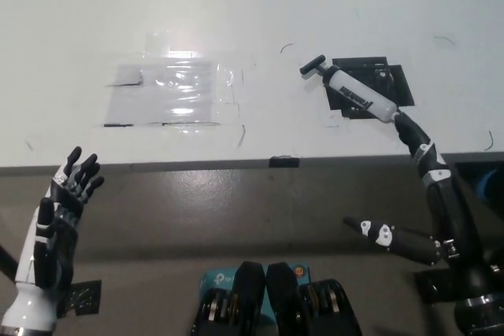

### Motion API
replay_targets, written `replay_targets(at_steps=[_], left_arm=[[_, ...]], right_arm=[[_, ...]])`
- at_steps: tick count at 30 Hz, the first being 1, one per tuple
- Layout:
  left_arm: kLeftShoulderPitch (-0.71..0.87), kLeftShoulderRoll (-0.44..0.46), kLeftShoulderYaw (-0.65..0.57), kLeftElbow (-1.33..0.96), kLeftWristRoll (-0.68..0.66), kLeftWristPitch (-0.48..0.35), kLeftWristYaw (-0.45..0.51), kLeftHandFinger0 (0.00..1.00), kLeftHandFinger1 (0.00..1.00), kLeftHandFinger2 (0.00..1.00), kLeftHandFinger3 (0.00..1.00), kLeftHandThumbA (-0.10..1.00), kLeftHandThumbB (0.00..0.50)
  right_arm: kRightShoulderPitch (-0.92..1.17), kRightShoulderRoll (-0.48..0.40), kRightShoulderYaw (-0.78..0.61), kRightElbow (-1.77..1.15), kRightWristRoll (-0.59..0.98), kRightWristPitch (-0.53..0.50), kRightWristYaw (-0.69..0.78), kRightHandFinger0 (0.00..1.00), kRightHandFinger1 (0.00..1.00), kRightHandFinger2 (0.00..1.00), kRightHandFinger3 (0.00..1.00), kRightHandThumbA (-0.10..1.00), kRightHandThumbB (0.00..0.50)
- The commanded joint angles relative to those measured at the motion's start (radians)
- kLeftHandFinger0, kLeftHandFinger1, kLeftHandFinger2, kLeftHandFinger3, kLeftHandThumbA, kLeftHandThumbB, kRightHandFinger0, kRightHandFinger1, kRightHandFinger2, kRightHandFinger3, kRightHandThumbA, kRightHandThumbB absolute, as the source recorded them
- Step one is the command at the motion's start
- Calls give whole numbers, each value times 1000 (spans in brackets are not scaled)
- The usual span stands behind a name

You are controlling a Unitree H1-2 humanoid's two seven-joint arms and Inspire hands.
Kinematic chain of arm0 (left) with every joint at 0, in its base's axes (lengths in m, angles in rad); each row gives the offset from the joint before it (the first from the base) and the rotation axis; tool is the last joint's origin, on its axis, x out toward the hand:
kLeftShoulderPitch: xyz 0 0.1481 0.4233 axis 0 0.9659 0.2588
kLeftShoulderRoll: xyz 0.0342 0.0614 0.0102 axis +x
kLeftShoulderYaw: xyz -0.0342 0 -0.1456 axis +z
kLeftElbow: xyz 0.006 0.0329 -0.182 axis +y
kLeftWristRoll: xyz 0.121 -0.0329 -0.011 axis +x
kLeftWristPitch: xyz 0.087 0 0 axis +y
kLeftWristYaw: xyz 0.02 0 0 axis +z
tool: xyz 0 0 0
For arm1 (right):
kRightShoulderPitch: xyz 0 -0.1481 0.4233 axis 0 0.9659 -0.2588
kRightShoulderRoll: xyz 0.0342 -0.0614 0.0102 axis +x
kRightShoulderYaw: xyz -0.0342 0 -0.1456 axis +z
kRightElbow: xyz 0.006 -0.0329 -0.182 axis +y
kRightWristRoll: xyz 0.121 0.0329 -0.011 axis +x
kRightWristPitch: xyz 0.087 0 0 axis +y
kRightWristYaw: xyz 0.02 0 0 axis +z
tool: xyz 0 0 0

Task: The robot uses right hand to pick up a small white air pumper and uses its left hand to compress it, and then puts it on the desk

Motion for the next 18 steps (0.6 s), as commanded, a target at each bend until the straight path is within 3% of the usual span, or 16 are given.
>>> replay_targets(at_steps=[1, 5, 9, 15, 18], left_arm=[[-9, 3, -1, 10, 34, -25, 10, 1000, 1000, 1000, 1000, 1000, 144], [-18, 1, 1, 29, 31, -16, 11, 1000, 1000, 1000, 1000, 1000, 139], [-29, 0, 2, 57, 22, -13, 8, 1000, 1000, 1000, 1000, 1000, 134], [-21, 0, 1, 86, 3, -24, -4, 1000, 1000, 1000, 1000, 1000, 98], [-24, 2, 4, 107, -2, -29, -6, 1000, 1000, 1000, 1000, 1000, 98]], right_arm=[[-1, 5, 1, 59, 42, -105, -57, 1000, 1000, 1000, 1000, 1000, 212], [-23, -2, 7, 121, 42, -114, -62, 1000, 1000, 1000, 1000, 1000, 207], [-43, -6, 8, 159, 69, -73, -56, 1000, 1000, 1000, 1000, 1000, 256], [-41, -9, 15, 188, 62, -74, -64, 1000, 1000, 1000, 1000, 1000, 241], [-43, -12, 17, 199, 67, -78, -65, 1000, 1000, 1000, 1000, 1000, 260]])
